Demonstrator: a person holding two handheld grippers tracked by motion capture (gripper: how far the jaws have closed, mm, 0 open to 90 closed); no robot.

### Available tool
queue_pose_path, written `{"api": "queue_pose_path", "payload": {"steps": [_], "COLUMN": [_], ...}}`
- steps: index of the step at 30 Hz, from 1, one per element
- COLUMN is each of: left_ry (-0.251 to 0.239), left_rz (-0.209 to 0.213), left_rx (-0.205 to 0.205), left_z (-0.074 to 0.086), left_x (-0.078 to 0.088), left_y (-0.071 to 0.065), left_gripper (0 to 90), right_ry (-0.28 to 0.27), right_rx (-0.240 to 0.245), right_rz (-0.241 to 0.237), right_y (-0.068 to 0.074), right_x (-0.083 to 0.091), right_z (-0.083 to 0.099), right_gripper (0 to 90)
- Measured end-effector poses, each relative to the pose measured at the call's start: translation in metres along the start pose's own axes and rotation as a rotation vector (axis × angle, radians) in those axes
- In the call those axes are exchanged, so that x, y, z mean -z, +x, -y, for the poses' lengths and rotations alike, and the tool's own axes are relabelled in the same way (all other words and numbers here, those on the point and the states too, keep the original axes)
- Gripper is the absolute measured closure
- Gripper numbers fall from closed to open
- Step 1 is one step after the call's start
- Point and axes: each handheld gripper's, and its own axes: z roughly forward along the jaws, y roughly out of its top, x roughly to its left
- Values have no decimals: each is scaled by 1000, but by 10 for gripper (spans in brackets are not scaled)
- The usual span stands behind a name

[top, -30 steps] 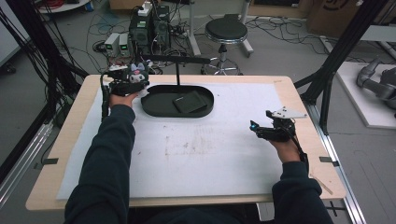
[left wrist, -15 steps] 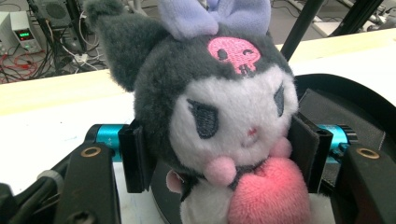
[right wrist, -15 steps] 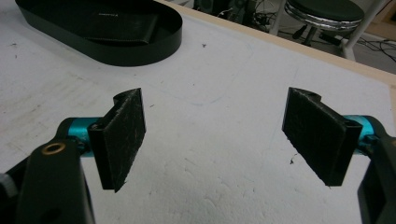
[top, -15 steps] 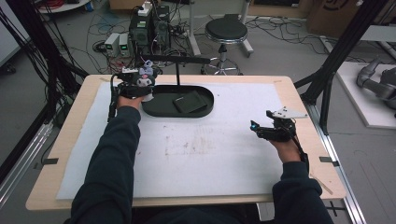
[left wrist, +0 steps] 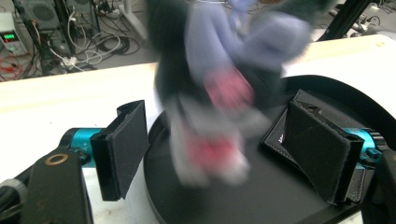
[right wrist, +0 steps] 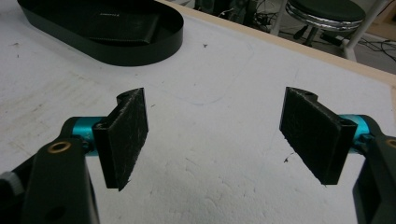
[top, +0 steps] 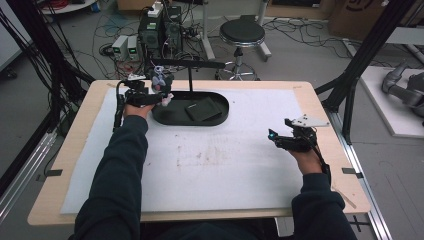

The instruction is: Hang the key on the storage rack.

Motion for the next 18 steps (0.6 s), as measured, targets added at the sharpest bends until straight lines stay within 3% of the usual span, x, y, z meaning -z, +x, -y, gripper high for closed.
{"api": "queue_pose_path", "payload": {"steps": [5,11,18], "left_ry": [-40,-118,-202], "left_rz": [6,71,141], "left_rx": [1,-16,-85], "left_z": [4,12,34], "left_x": [11,39,84], "left_y": [2,-4,-13], "left_gripper": [223,223,223], "right_ry": [-6,-13,-10], "right_rx": [-1,-5,-3], "right_rz": [-3,-4,-3], "right_y": [0,-2,-2], "right_x": [0,2,3], "right_z": [0,0,2], "right_gripper": [240,239,228]}}
